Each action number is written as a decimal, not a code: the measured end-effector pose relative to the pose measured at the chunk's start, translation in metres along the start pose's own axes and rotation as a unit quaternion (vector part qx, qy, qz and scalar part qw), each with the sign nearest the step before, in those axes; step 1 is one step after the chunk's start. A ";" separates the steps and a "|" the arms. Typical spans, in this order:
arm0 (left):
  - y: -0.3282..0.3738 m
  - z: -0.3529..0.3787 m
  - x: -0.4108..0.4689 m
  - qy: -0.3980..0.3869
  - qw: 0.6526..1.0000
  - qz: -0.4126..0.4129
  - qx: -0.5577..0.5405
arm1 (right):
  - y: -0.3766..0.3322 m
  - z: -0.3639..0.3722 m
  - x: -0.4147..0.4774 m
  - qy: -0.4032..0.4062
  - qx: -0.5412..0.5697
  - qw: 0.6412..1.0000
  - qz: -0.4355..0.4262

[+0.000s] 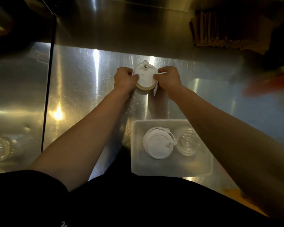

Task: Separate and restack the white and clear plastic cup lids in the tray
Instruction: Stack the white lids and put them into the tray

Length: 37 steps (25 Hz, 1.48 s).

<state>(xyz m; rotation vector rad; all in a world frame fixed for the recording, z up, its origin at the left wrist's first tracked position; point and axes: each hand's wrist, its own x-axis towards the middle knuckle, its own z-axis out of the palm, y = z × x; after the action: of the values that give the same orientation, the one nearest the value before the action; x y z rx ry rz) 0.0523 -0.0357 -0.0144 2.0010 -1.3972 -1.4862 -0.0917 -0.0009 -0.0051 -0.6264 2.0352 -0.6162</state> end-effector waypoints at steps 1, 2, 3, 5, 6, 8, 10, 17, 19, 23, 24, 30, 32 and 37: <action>-0.001 0.000 -0.003 0.002 1.000 0.005 -0.005 | 0.000 -0.002 -0.003 0.001 0.005 1.000 -0.001; -0.001 0.000 -0.004 0.003 1.000 0.008 -0.007 | 0.001 -0.003 -0.004 0.002 0.011 1.000 -0.001; -0.001 -0.001 -0.007 0.003 1.000 0.010 -0.008 | 0.002 -0.005 -0.007 0.004 0.016 1.000 -0.001; -0.001 -0.004 -0.014 0.005 1.000 0.011 -0.013 | 0.004 -0.009 -0.013 0.007 0.023 1.000 -0.006; -0.001 -0.005 -0.017 0.006 1.000 0.014 -0.021 | 0.004 -0.011 -0.017 0.009 0.027 0.999 -0.014; 0.000 -0.007 -0.025 -0.001 0.999 0.021 -0.030 | 0.005 -0.014 -0.026 0.014 0.030 0.999 -0.029; 0.002 -0.010 -0.034 -0.003 0.999 0.039 -0.030 | 0.006 -0.017 -0.036 0.022 0.030 0.998 -0.050; 0.019 -0.022 -0.076 -0.002 0.993 0.095 -0.064 | 0.010 -0.038 -0.073 0.030 0.052 0.991 -0.119; 0.017 -0.022 -0.095 -0.004 0.991 0.111 -0.069 | 0.014 -0.045 -0.088 0.033 0.059 0.988 -0.137; 0.014 -0.025 -0.118 0.005 0.989 0.114 -0.097 | 0.016 -0.051 -0.108 0.040 0.087 0.984 -0.151; 0.011 -0.025 -0.126 0.008 0.988 0.117 -0.103 | 0.018 -0.053 -0.115 0.042 0.094 0.983 -0.153; -0.010 -0.021 -0.162 0.024 0.984 0.127 -0.119 | 0.041 -0.060 -0.148 0.041 0.126 0.976 -0.174; -0.015 -0.020 -0.173 0.027 0.984 0.131 -0.116 | 0.050 -0.061 -0.158 0.044 0.125 0.976 -0.175; -0.030 -0.015 -0.192 0.014 0.983 0.145 -0.115 | 0.074 -0.066 -0.185 0.044 0.133 0.976 -0.167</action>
<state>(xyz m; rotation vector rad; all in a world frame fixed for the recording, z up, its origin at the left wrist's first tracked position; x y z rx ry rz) 0.0802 0.1313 0.0820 1.5976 -1.3664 -1.4106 -0.0748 0.1843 0.0914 -0.7965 1.8952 -1.1108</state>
